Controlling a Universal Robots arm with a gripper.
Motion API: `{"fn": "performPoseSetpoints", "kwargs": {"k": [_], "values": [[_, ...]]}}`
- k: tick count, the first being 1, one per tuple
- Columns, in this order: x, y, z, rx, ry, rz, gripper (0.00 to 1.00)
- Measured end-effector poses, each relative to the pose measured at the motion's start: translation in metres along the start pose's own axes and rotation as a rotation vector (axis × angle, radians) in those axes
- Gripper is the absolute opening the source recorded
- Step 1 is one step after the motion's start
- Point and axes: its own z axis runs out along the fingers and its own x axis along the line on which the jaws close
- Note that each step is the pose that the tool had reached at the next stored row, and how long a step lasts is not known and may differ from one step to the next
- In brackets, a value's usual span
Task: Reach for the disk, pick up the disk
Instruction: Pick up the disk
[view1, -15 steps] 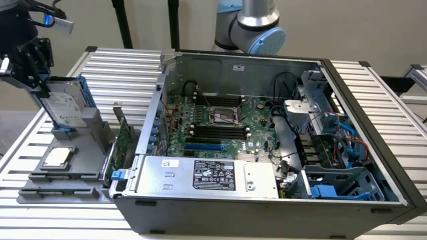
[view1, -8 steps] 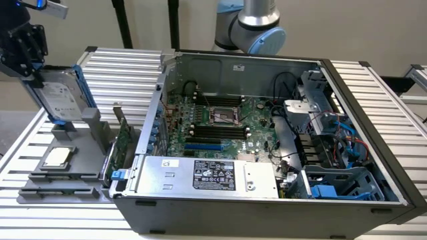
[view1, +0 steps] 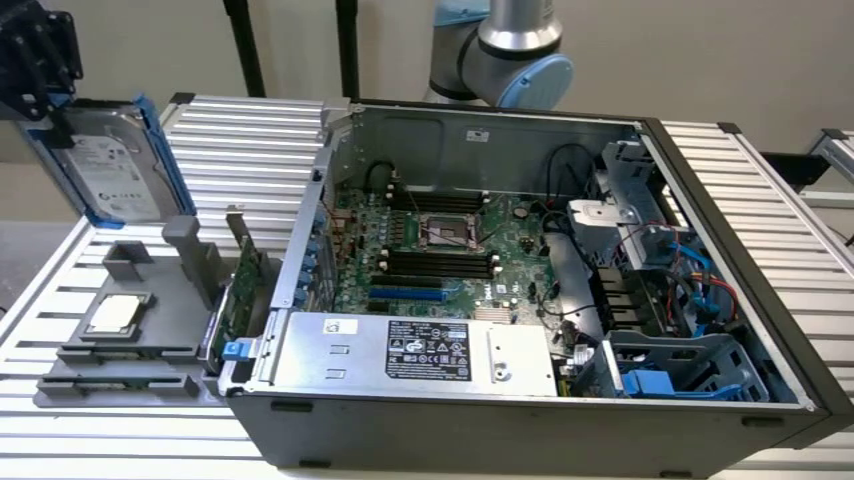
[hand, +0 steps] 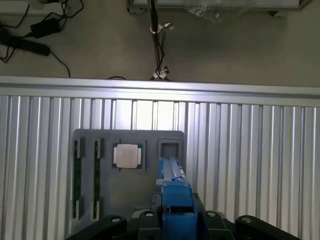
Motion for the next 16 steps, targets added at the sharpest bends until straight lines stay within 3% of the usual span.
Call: {"fn": "performPoseSetpoints", "kwargs": {"k": [9,16], "values": [[0.005,-0.0226,-0.0401,0.0004,-0.0111,-0.006,0.33],[0.010,-0.0530,-0.0602,0.0009,-0.0310,-0.007,0.33]]}}
